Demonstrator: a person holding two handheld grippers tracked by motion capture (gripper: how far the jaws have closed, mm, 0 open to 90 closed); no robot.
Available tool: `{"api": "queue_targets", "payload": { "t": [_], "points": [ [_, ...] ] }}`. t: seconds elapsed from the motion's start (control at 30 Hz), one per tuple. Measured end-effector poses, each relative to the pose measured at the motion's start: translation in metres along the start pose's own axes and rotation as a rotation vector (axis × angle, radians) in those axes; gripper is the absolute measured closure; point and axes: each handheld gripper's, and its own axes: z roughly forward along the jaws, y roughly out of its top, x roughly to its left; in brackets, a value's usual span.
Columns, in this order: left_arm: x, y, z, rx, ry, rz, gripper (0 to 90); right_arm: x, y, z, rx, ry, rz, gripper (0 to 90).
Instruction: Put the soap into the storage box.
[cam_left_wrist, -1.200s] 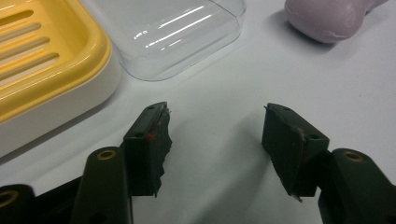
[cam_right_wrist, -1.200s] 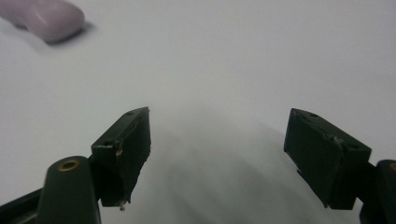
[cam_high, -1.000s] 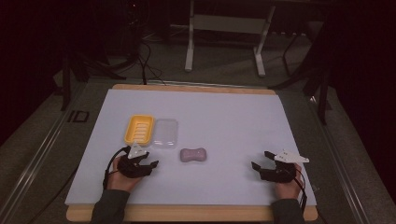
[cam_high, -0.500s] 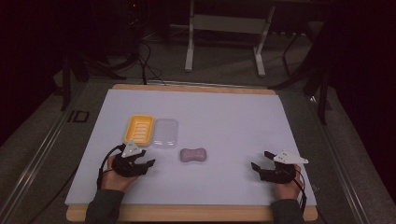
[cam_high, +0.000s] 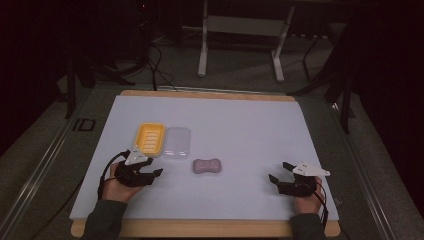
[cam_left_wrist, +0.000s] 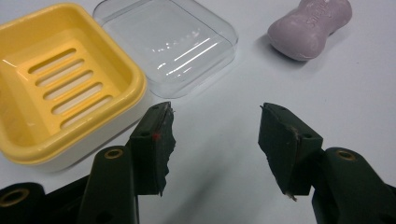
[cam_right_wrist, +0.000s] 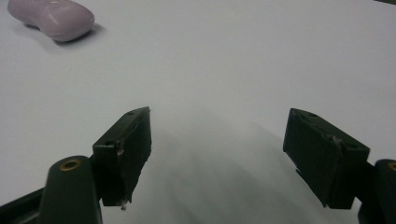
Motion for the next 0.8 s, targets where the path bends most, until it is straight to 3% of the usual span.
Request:
{"api": "queue_targets", "payload": {
  "t": [0.57, 0.8],
  "points": [
    [0.0, 0.009, 0.002, 0.021, -0.036, 0.049, 45.5, 0.001, 0.0, 0.0, 0.005, 0.009, -0.01, 23.1],
    [0.001, 0.016, 0.004, 0.041, -0.045, 0.089, 45.5, 0.001, 0.0, 0.0, 0.008, 0.011, -0.01, 23.1]
  ]
}}
